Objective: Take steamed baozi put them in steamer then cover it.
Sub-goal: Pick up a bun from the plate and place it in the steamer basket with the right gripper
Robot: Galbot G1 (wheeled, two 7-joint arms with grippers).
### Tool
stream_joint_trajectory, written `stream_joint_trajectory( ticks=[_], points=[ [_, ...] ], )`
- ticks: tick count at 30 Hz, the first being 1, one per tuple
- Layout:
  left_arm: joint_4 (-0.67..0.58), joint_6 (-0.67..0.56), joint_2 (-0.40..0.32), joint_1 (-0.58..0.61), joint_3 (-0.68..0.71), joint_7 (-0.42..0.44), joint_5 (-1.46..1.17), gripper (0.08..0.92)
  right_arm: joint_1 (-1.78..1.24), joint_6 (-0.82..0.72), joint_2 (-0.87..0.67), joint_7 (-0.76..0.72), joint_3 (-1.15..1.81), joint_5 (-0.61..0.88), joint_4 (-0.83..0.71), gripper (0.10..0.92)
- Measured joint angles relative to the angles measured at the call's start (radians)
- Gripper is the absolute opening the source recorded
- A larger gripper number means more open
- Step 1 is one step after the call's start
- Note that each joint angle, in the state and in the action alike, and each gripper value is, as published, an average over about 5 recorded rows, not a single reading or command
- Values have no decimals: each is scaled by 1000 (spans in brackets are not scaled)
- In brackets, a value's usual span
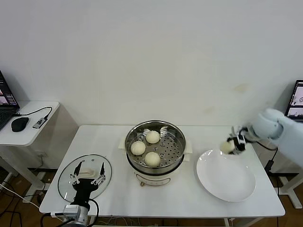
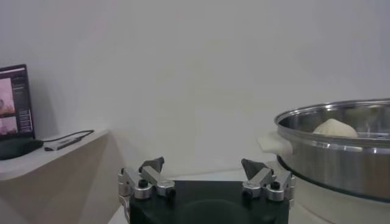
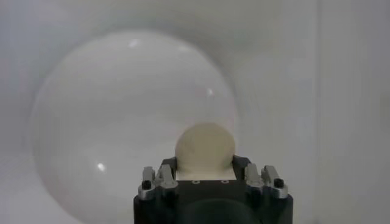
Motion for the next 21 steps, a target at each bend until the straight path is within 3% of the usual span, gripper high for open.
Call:
stream_joint_trajectory(
  ticks=[12, 21],
  points=[
    [6, 0, -4, 1, -1, 0, 0, 823, 285, -170, 226, 117, -223, 321, 40, 577],
    [9, 0, -16, 2, -7, 0, 4, 823, 282, -251, 391, 209, -264, 425, -5, 581]
  ],
)
